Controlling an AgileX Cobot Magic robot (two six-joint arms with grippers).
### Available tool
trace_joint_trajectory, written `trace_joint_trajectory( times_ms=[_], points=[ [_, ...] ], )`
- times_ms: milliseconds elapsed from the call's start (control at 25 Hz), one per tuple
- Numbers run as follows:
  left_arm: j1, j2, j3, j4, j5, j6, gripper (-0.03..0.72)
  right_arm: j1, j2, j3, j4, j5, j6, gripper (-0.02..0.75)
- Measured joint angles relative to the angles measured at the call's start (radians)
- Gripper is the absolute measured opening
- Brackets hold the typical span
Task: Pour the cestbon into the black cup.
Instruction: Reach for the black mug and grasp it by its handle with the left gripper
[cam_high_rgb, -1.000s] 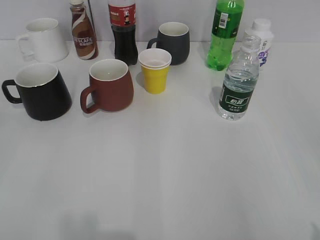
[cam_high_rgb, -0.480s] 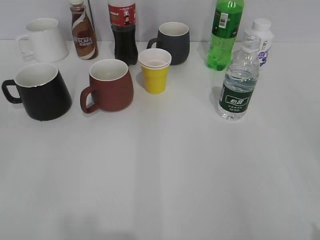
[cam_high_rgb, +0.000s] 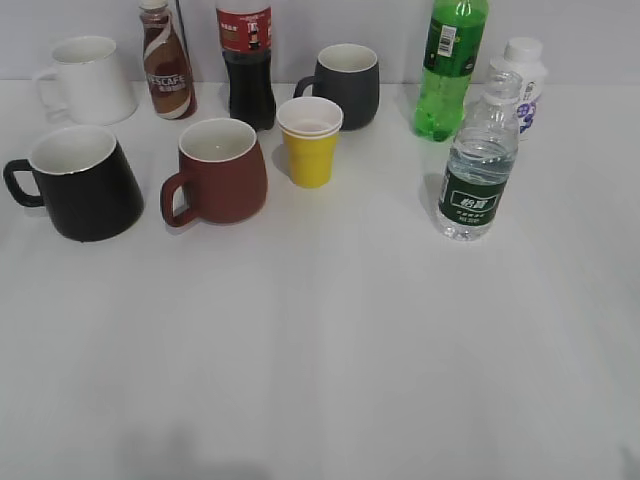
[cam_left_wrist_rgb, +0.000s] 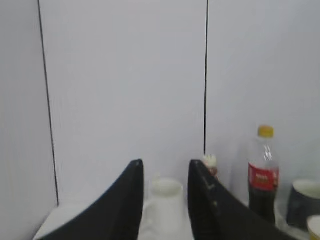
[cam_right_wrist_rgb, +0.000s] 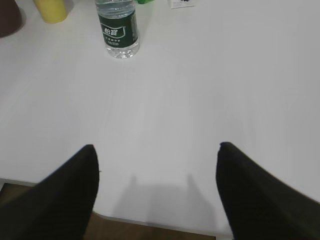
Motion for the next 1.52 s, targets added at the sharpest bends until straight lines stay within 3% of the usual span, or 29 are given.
trace_joint_trajectory(
  times_ms=[120,240,520,680,840,1000,1280,1520],
  points=[
    [0.0,0.213,0.04,0.013,-0.266,0.0,0.235,0.0,0.0,0.0,0.003,0.0,0.0,0.547],
    [0.0,0.434,0.045,0.012,-0.413,0.0,0.235,0.0,0.0,0.0,0.004,0.0,0.001,0.547],
    [0.0,0.843,0.071,-0.035,-0.582,0.0,0.239,0.0,0.0,0.0,0.006,0.0,0.001,0.547],
    [0.0,0.977,0.182,-0.09,-0.858,0.0,0.241,0.0,0.0,0.0,0.006,0.0,0.001,0.547],
    [0.0,1.144,0.305,-0.072,-1.139,0.0,0.242,0.0,0.0,0.0,0.006,0.0,0.002,0.547],
    [0.0,1.337,0.329,-0.051,-1.346,0.0,0.243,0.0,0.0,0.0,0.006,0.0,0.007,0.547],
    [0.0,1.601,0.31,-0.062,-1.427,0.0,0.276,0.0,0.0,0.0,0.006,0.0,0.008,0.547],
    [0.0,1.672,0.231,-0.069,-1.434,0.0,0.314,0.0,0.0,0.0,0.006,0.0,0.008,0.547]
  ],
)
